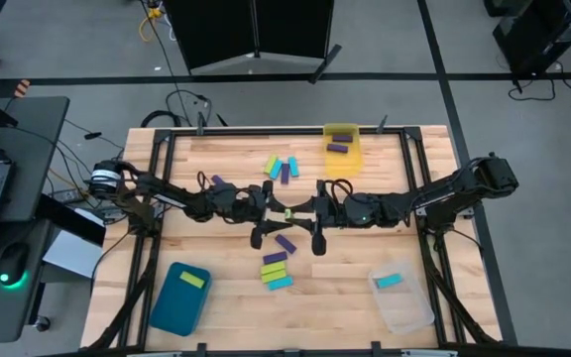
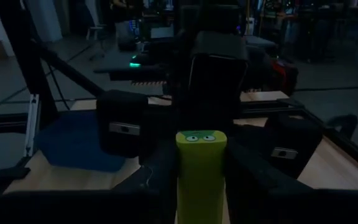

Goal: Sort blocks
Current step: Put the green block into the blue bin

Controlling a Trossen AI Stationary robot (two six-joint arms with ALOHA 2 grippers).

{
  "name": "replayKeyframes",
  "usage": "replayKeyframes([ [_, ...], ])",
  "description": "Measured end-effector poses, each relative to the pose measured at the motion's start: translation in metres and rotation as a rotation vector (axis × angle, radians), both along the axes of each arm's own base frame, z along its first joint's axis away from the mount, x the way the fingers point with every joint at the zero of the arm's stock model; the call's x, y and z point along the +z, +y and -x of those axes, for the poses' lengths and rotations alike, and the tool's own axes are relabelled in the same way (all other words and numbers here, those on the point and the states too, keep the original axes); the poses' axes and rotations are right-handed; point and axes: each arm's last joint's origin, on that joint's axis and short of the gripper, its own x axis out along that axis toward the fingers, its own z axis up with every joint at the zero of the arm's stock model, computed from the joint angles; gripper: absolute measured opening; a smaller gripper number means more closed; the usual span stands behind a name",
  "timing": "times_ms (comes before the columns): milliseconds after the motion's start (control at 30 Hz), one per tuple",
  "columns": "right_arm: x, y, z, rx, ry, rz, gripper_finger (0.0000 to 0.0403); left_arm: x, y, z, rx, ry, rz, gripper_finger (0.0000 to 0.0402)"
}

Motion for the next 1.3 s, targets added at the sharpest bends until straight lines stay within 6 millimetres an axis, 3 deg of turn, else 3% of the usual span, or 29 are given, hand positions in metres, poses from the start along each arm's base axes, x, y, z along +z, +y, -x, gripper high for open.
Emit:
replayKeyframes([
  [200,0.000,0.000,0.000,0.000,-0.003,0.000,0.0112,0.002,0.000,-0.001,0.000,-0.011,-0.001,0.0182],
  [500,0.001,0.000,0.000,-0.003,-0.011,-0.010,0.0112,0.005,0.000,-0.001,0.000,-0.044,-0.022,0.0110],
  [767,0.001,-0.001,0.000,-0.006,-0.009,-0.007,0.0113,0.005,0.000,-0.001,0.005,-0.049,-0.035,0.0110],
  [967,0.001,-0.002,0.000,-0.030,0.003,0.004,0.0211,0.006,0.000,-0.001,0.021,-0.059,-0.045,0.0110],
  [1067,0.010,-0.004,0.006,-0.059,-0.027,0.021,0.0250,0.003,0.000,-0.001,0.023,-0.030,-0.059,0.0110],
  [1167,0.025,-0.006,0.016,-0.064,-0.052,0.038,0.0268,0.000,0.001,-0.001,0.026,-0.006,-0.091,0.0110],
  [1300,0.041,-0.011,0.036,-0.116,-0.022,0.056,0.0262,0.000,0.001,0.001,0.013,0.069,-0.130,0.0109],
])
